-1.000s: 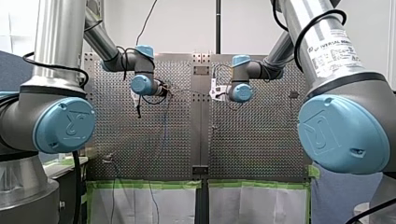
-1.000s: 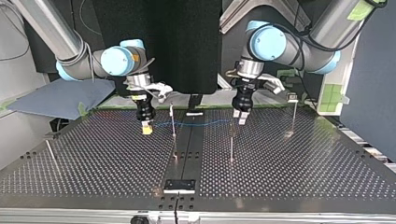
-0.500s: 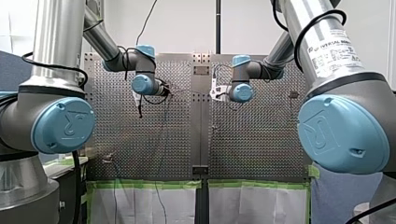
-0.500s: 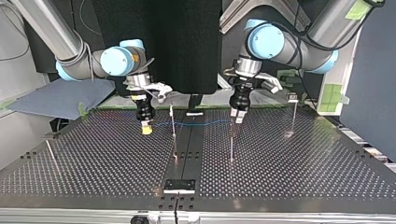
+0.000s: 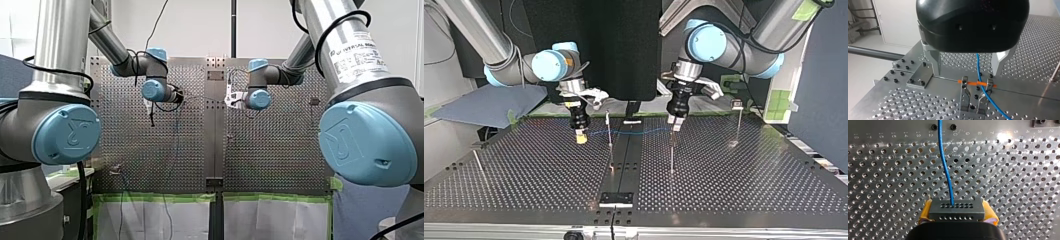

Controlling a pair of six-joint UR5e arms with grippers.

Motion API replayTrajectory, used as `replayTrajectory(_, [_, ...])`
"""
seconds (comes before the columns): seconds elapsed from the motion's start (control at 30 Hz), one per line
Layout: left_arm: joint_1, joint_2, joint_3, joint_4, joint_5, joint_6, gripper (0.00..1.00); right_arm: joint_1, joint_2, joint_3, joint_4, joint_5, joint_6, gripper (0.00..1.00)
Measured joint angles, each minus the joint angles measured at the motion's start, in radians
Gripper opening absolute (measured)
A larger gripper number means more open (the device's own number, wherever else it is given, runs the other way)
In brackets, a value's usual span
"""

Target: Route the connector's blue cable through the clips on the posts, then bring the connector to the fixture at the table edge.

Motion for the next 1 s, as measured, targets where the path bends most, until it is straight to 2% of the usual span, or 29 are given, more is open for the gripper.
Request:
replayTrajectory(0.23, [-0.001,0.0,-0.006,0.0,-0.006,0.006,1.0,-0.001,0.0,0.0,0.001,0.0,0.0,0.0])
replayTrajectory(0.47, [-0.011,-0.001,-0.015,0.009,-0.037,0.035,1.0,-0.002,0.0,0.0,0.003,-0.001,0.0,0.0])
replayTrajectory(0.7, [-0.042,-0.001,-0.014,0.013,-0.07,0.057,1.0,-0.003,0.0,0.0,0.002,0.0,0.001,0.0])
replayTrajectory(1.0, [-0.077,-0.01,0.007,0.019,-0.096,0.05,1.0,-0.002,0.0,0.0,0.0,0.0,0.002,0.0])
